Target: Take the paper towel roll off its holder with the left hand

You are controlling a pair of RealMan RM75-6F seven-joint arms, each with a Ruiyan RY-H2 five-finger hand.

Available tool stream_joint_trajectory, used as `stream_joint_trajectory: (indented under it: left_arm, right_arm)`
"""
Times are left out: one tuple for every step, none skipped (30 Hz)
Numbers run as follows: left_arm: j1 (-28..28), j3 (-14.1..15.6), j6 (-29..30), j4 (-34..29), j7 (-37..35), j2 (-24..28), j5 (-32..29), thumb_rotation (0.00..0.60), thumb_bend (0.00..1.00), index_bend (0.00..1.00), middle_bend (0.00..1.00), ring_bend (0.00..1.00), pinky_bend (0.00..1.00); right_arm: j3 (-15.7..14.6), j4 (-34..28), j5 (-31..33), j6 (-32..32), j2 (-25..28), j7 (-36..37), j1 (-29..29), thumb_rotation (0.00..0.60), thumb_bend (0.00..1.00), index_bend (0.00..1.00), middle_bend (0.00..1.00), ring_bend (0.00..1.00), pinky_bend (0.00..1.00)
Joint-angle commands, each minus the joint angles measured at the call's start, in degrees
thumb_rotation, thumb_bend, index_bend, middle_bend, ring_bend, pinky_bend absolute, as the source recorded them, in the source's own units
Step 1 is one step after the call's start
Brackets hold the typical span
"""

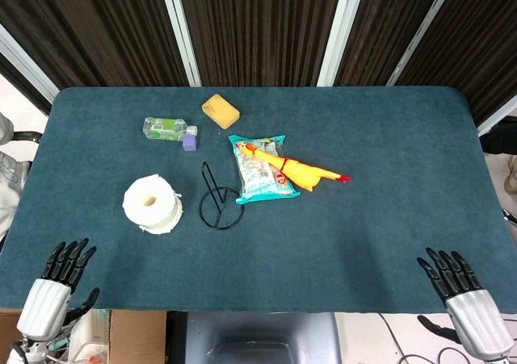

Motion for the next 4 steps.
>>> stream_joint_trajectory:
  left_arm:
    - [-0.3,1.1,-1.8,-0.8,-2.1,1.6,0.5,0.6,0.38,0.0,0.0,0.0,0.0]
    - [-0.4,1.0,-2.2,-1.1,-2.3,1.9,0.4,0.6,0.38,0.0,0.0,0.0,0.0]
    - [-0.3,0.8,-2.2,-1.0,-2.1,2.0,0.5,0.6,0.38,0.0,0.0,0.0,0.0]
    - [-0.2,0.6,-2.1,-0.8,-1.7,1.9,0.6,0.6,0.38,0.0,0.0,0.0,0.0]
  right_arm:
    - [-0.3,0.0,-0.6,-0.2,-0.3,-0.6,0.0,0.6,0.03,0.0,0.0,0.0,0.0]
    - [-0.3,0.0,-0.6,-0.2,-0.3,-0.6,0.0,0.6,0.03,0.0,0.0,0.0,0.0]
    - [-0.3,0.1,-0.5,-0.2,-0.3,-0.5,0.1,0.6,0.03,0.0,0.0,0.0,0.0]
    - [-0.2,0.1,-0.4,-0.2,-0.3,-0.4,0.1,0.6,0.03,0.0,0.0,0.0,0.0]
